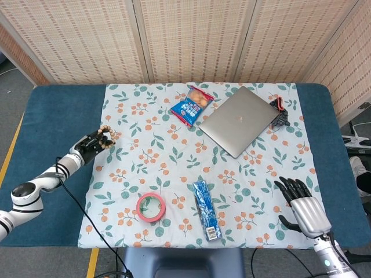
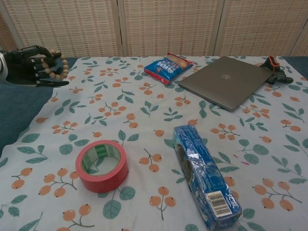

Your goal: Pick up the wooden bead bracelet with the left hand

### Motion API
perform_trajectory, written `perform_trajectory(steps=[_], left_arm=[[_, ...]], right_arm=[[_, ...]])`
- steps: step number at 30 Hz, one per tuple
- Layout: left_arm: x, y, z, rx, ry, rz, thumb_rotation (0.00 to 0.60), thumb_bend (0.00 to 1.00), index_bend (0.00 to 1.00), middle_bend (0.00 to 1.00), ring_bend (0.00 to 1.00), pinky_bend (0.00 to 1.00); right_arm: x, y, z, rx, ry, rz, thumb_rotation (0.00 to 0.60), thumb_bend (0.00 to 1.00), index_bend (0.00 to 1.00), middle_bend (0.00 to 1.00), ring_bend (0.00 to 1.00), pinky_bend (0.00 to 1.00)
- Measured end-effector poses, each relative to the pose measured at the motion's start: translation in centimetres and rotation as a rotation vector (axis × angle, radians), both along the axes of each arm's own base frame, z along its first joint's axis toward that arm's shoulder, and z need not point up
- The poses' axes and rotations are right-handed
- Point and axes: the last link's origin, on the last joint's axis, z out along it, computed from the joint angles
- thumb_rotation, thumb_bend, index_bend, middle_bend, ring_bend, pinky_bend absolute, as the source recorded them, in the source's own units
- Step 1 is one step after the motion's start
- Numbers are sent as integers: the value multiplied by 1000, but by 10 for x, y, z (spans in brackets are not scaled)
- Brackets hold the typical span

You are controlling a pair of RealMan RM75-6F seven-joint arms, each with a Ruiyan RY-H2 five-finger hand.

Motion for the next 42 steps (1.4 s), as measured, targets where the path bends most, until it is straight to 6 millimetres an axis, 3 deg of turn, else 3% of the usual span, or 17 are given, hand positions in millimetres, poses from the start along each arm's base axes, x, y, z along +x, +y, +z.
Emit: perform_trajectory(steps=[4, 11, 16, 21, 25, 33, 37, 42], left_arm=[[-4, -2, -3, 20, -4, 10, 600, 577, 623, 652, 391, 137], [-3, -7, -6, 27, -48, -36, 600, 468, 602, 427, 194, 72], [-3, -9, -8, 34, -65, -75, 600, 442, 505, 465, 196, 73], [-7, -13, -11, 37, -26, -101, 600, 428, 484, 498, 203, 73], [-8, -14, -14, 54, 17, -108, 599, 402, 515, 595, 243, 73], [-5, -18, -21, 71, 75, -119, 449, 429, 688, 657, 271, 63], [-5, -21, -24, 80, 94, -120, 334, 510, 697, 658, 271, 46], [-3, -25, -28, 86, 114, -135, 276, 556, 710, 657, 271, 29]], right_arm=[[0, 0, 1, -2, -2, 0, 600, 231, 0, 0, 0, 0], [0, -1, 1, -1, -5, 0, 600, 231, 0, 0, 0, 0], [0, -1, 0, 3, -3, 1, 600, 231, 0, 0, 0, 0], [0, -1, -1, 5, -2, 1, 600, 231, 0, 0, 0, 0], [0, -1, -1, 8, 0, 1, 600, 230, 0, 0, 0, 0], [0, -1, -1, 7, -1, 1, 600, 231, 0, 0, 0, 0], [0, -1, -1, 7, -1, 0, 600, 231, 0, 0, 0, 0], [0, 0, 0, 5, -1, 0, 600, 231, 0, 0, 0, 0]])
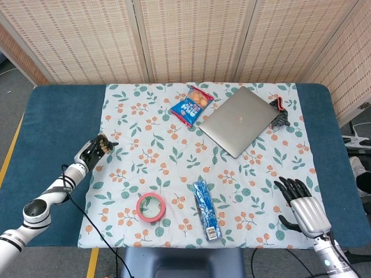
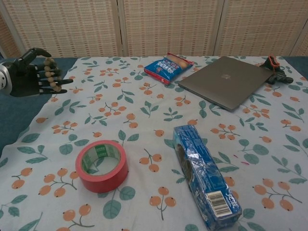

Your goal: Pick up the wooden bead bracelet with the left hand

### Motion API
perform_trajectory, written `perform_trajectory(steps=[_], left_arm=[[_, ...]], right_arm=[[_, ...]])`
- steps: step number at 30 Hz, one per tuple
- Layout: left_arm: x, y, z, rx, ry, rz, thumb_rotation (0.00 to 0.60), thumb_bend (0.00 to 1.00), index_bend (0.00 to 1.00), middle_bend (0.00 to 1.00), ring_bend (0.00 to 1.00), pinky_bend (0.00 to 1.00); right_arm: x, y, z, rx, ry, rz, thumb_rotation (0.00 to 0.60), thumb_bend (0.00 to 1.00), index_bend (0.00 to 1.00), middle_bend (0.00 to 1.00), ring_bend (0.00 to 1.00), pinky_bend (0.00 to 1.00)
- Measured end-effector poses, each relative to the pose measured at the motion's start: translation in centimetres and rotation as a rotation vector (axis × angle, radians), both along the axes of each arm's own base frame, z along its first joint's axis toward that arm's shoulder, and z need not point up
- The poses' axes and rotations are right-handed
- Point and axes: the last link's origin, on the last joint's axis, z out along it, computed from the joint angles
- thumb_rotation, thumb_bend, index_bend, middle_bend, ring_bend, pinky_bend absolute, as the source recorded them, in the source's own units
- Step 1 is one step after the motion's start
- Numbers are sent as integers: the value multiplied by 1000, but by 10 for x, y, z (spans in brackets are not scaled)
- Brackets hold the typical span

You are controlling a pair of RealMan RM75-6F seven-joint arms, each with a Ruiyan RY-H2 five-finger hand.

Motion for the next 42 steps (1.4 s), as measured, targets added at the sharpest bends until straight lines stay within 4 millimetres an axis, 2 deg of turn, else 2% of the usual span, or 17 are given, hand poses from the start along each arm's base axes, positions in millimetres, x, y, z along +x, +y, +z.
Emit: perform_trajectory(steps=[2, 10, 12, 15, 18, 25, 26, 27, 29, 32, 35, 39, 42], left_arm=[[0, -1, -1, -2, 7, -7, 257, 576, 721, 657, 271, 23], [5, -5, -4, -10, 9, -31, 258, 659, 728, 656, 270, 14], [6, -5, -5, -11, 10, -34, 256, 708, 728, 656, 270, 14], [7, -6, -5, -13, 16, -44, 242, 886, 728, 656, 270, 13], [9, -7, -7, -17, 19, -55, 229, 993, 724, 654, 270, 12], [15, -10, -10, -38, 19, -91, 220, 1000, 691, 636, 251, 6], [16, -10, -10, -44, 17, -99, 261, 1000, 677, 615, 233, 6], [17, -11, -11, -53, 15, -108, 325, 1000, 669, 597, 218, 6], [19, -12, -12, -73, 11, -133, 483, 1000, 654, 563, 189, 6], [21, -13, -12, -88, 20, -165, 569, 1000, 630, 538, 168, 6], [21, -13, -12, -89, 32, -179, 583, 1000, 588, 510, 149, 6], [20, -13, -14, -93, 32, -192, 569, 1000, 574, 508, 147, 6], [17, -13, -14, -104, 6, -188, 598, 1000, 567, 504, 145, 6]], right_arm=[[0, 0, 0, 0, 0, 0, 600, 231, 0, 0, 0, 0], [0, 0, 1, 0, -1, 1, 600, 231, 0, 0, 0, 0], [0, 0, 1, -2, -2, 1, 600, 231, 0, 0, 0, 0], [0, 0, 1, -4, -3, 1, 600, 231, 0, 0, 0, 0], [0, 0, 2, -4, -5, 3, 600, 231, 0, 0, 0, 0], [0, 0, 3, -9, -8, 2, 600, 231, 0, 0, 0, 0], [0, 0, 3, -10, -8, 2, 600, 231, 0, 0, 0, 0], [0, 0, 3, -10, -9, 2, 600, 230, 0, 0, 0, 0], [0, 0, 3, -11, -9, 1, 600, 231, 0, 0, 0, 0], [0, 0, 4, -12, -9, 1, 600, 231, 0, 0, 0, 0], [0, 0, 4, -14, -10, 1, 600, 231, 0, 0, 0, 0], [0, 0, 4, -16, -12, 0, 600, 231, 0, 0, 0, 0], [0, 0, 5, -17, -11, 0, 600, 231, 0, 0, 0, 0]])
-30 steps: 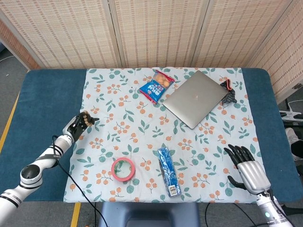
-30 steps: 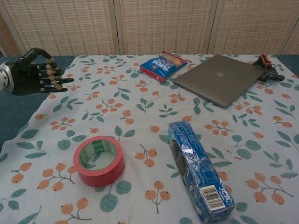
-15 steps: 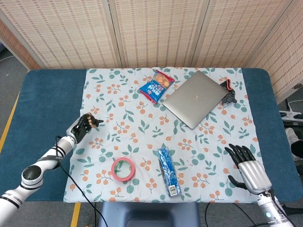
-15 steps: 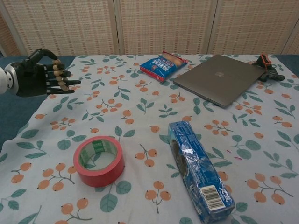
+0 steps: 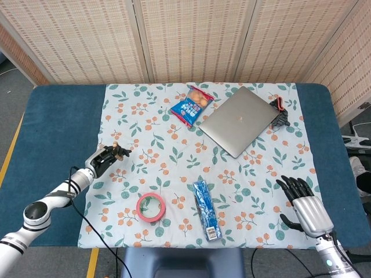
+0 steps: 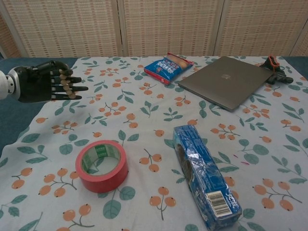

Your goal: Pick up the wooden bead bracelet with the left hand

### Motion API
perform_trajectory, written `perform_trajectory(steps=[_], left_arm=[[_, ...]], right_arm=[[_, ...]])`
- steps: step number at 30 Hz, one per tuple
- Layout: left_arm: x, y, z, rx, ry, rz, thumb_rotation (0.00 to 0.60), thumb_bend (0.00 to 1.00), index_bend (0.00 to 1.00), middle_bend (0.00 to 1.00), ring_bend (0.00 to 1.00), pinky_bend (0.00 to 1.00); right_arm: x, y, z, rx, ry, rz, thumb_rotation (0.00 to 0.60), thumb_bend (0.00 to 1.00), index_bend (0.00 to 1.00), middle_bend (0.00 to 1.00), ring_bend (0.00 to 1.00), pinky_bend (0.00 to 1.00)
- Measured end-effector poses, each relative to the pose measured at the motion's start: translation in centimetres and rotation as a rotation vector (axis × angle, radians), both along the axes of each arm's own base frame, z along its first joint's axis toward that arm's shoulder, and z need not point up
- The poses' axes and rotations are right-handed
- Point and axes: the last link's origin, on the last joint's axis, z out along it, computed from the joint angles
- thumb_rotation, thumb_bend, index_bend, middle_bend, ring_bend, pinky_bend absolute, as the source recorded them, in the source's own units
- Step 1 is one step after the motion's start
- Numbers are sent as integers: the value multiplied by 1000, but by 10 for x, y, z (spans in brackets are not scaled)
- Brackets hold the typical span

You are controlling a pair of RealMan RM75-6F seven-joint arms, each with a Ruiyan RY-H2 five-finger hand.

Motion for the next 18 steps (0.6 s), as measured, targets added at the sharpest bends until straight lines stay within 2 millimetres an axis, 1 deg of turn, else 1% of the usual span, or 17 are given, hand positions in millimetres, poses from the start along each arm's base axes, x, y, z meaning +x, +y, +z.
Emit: perform_trajectory(steps=[8, 10, 11, 14, 16, 18], left_arm=[[0, -1, 0, -15, 11, -68, 600, 1000, 531, 453, 110, 5], [0, -1, -1, -7, 11, -77, 600, 989, 505, 445, 104, 5], [0, 0, -1, -4, 12, -80, 600, 931, 480, 440, 101, 5], [-1, -1, -3, 1, 25, -87, 600, 645, 456, 428, 90, 5], [-1, -1, -4, 0, 27, -85, 600, 560, 455, 423, 84, 3], [-2, -1, -4, 1, 30, -83, 600, 518, 455, 417, 78, 0]], right_arm=[[0, 0, 0, 0, 0, -1, 600, 231, 0, 0, 0, 0], [0, 0, 0, 0, 0, -2, 600, 231, 0, 0, 0, 0], [0, 0, 0, -1, 0, -2, 600, 231, 0, 0, 0, 0], [0, -1, 0, 0, 0, -2, 600, 231, 0, 0, 0, 0], [0, -1, 0, 1, -1, -2, 600, 231, 0, 0, 0, 0], [0, -1, 0, 0, -1, -2, 600, 231, 0, 0, 0, 0]])
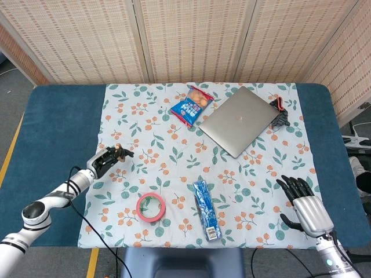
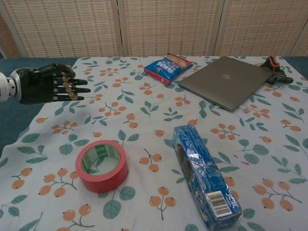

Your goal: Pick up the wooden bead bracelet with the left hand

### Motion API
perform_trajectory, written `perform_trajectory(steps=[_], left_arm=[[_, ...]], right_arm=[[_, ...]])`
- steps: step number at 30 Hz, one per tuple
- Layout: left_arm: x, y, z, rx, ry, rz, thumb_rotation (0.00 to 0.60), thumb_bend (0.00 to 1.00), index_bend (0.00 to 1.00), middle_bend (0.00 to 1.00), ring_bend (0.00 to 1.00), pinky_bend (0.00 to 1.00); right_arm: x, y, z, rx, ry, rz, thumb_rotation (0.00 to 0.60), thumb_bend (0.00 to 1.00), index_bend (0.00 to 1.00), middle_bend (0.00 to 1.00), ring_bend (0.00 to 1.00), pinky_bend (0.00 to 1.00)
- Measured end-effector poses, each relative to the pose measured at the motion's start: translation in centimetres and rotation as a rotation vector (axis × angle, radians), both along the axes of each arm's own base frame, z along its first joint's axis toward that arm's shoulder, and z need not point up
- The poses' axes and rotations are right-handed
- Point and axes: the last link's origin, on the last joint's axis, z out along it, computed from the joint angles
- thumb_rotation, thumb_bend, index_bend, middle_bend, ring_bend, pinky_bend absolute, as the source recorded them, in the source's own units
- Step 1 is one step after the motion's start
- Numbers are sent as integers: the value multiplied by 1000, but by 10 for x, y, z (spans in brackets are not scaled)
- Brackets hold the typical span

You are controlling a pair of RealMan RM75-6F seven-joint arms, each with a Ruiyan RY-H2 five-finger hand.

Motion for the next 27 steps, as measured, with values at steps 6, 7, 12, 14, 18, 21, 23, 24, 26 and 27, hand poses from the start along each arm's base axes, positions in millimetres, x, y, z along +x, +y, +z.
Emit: perform_trajectory(steps=[6, 7, 12, 14, 18, 21, 23, 24, 26, 27], left_arm=[[0, 0, -1, -3, -40, 38, 529, 456, 465, 406, 68, 0], [-1, 0, -1, -6, -48, 46, 477, 455, 475, 405, 67, 0], [-2, 1, 0, -10, -77, 70, 316, 456, 514, 403, 60, 0], [-2, 0, 0, -11, -80, 71, 265, 455, 527, 403, 60, 0], [-2, 0, 0, -13, -81, 74, 239, 432, 537, 407, 60, 0], [-2, 0, -1, -18, -64, 69, 236, 433, 556, 418, 60, 0], [-2, 0, -1, -23, -58, 67, 274, 481, 584, 423, 61, 0], [-2, -1, -1, -25, -63, 70, 294, 508, 594, 423, 62, 0], [-2, -1, -2, -32, -72, 76, 336, 607, 617, 426, 64, 0], [-2, -1, -2, -35, -74, 77, 339, 635, 621, 426, 64, 0]], right_arm=[[0, 0, 0, 0, 0, 1, 600, 231, 0, 0, 0, 0], [0, 0, 0, 0, 0, 1, 600, 231, 0, 0, 0, 0], [0, 0, 0, 0, 0, 0, 600, 231, 0, 0, 0, 0], [0, 0, 0, 1, 0, 1, 600, 231, 0, 0, 0, 0], [0, 0, 0, 0, -1, 1, 600, 232, 0, 0, 0, 0], [0, 0, 1, -1, -1, 2, 600, 231, 0, 0, 0, 0], [0, 0, 1, -1, -1, 3, 600, 231, 0, 0, 0, 0], [0, 1, 1, 0, -1, 3, 600, 231, 0, 0, 0, 0], [0, 1, 0, 1, 0, 3, 600, 231, 0, 0, 0, 0], [0, 1, 0, 1, 0, 3, 600, 231, 0, 0, 0, 0]])
